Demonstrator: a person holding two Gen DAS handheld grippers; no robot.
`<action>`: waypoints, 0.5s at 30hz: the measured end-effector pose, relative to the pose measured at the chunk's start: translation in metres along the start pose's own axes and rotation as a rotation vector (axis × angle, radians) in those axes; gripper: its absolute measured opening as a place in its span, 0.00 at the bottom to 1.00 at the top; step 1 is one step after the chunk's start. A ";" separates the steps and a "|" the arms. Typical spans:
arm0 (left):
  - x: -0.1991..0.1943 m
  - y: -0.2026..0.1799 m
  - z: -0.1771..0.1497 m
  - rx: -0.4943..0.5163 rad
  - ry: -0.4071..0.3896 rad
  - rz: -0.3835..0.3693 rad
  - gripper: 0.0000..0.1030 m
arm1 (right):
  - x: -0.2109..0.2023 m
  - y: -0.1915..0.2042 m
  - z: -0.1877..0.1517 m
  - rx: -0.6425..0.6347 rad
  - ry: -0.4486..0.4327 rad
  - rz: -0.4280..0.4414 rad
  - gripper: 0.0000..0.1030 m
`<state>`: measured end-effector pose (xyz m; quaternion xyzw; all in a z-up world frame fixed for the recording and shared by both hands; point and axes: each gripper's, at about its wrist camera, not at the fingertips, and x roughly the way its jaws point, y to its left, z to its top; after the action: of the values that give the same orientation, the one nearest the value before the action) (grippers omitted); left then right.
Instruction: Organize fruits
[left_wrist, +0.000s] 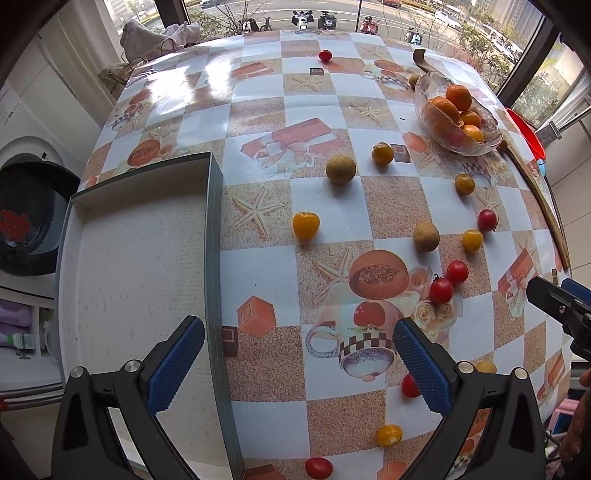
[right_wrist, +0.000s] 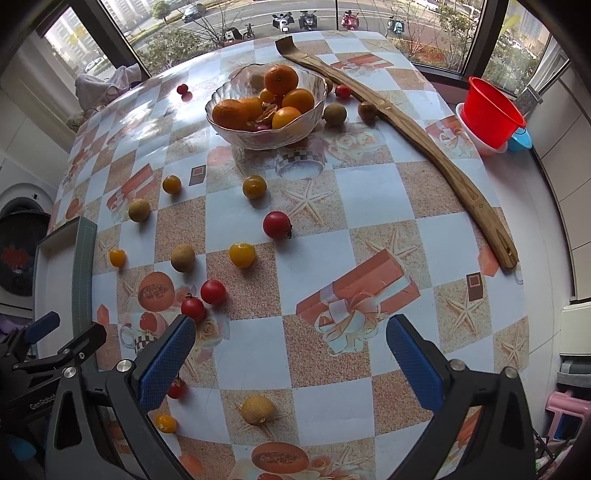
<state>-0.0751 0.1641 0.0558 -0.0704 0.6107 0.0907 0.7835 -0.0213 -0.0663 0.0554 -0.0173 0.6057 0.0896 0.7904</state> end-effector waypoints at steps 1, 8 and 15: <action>0.000 0.000 0.001 0.000 0.000 -0.001 1.00 | 0.000 0.000 0.000 -0.001 -0.003 0.003 1.00; 0.004 -0.001 0.004 0.007 0.002 0.003 1.00 | 0.003 0.001 0.005 -0.005 0.012 -0.040 1.00; 0.007 -0.004 0.008 0.015 0.007 -0.001 1.00 | 0.005 0.000 0.007 0.006 0.014 -0.026 1.00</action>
<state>-0.0653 0.1627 0.0507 -0.0650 0.6142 0.0856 0.7818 -0.0133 -0.0649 0.0530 -0.0233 0.6112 0.0772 0.7874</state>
